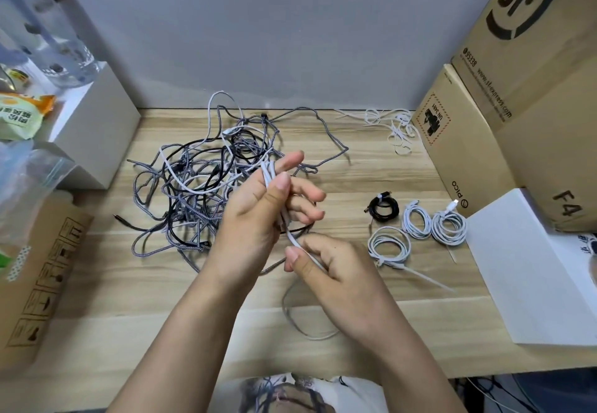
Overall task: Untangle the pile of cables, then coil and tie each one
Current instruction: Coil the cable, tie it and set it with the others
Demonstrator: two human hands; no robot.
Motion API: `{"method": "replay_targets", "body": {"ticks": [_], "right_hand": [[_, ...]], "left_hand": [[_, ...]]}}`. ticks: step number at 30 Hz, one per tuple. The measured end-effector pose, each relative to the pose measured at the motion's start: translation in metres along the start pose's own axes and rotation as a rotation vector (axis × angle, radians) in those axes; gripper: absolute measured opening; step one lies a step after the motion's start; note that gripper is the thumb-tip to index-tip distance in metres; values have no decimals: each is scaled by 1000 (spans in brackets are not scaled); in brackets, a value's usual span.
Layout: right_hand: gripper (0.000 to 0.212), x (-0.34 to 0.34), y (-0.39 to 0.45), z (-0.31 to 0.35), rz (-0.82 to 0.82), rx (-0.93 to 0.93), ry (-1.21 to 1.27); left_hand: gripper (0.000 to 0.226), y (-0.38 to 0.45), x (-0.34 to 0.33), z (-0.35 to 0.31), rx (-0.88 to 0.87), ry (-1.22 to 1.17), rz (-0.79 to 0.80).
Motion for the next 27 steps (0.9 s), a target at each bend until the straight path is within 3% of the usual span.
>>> {"method": "replay_targets", "body": {"ticks": [5, 9, 11, 14, 19, 23, 27], "right_hand": [[40, 2, -3, 2, -67, 66, -143], [18, 8, -3, 4, -176, 140, -173], [8, 12, -2, 6, -207, 202, -171], [16, 18, 0, 9, -279, 277, -58], [20, 32, 3, 5, -426, 299, 39], [6, 28, 6, -2, -408, 220, 233], [17, 24, 8, 0, -328, 157, 414]], "left_hand": [[28, 0, 2, 10, -11, 376, -26], [14, -3, 7, 13, 127, 653, -33], [20, -7, 6, 12, 247, 640, 126], [36, -11, 7, 9, 343, 611, 251], [70, -17, 10, 4, 347, 358, 465], [44, -17, 6, -1, 278, 101, 555], [29, -16, 2, -4, 191, -67, 584]]}}
Point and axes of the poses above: each hand's wrist, its own y-axis towards the middle knuckle, its own x-axis out of the back of the hand, z = x × y, the point moved 1 cm from there along y, towards the middle knuckle, and after that the axes turned 13 degrees about x, right-handed, at the moved point
